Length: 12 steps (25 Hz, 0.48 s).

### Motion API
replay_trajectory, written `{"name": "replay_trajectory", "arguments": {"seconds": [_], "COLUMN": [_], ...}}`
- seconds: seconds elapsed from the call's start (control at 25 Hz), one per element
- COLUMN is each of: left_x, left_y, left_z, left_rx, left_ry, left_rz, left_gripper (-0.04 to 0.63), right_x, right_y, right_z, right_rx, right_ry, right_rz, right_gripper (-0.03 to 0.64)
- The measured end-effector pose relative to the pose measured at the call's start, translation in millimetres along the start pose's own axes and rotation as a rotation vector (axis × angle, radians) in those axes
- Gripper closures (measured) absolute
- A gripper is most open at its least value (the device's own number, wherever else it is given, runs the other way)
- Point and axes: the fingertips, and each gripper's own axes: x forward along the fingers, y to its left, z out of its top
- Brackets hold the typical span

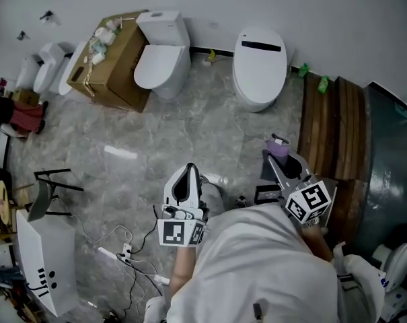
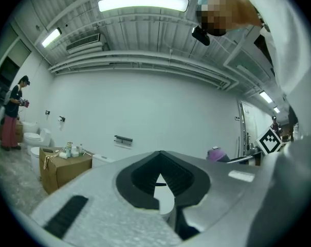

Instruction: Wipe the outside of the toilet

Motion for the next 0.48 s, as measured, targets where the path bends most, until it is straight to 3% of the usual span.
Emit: {"name": "replay_trajectory", "arguments": {"seconds": [0.32,0.48], "left_x": [51.6,86.0], "left_y": [97.6,147.3], "left_z": [12.3,26.7], "left_rx": [-0.070,-0.063], "left_ry": [-0.043,-0.073], "left_rz": [-0.031,-0.072], "left_gripper": [0.591,0.591], "right_x": [97.4,154.3], "right_y": [15.0,27.9], "right_z": [40.4,71.0], "right_rx": [-0.019,-0.073], "right_ry": [-0.023,-0.040], "right_rz": [-0.034,-0.049], "right_gripper": [0.512,0.511]}}
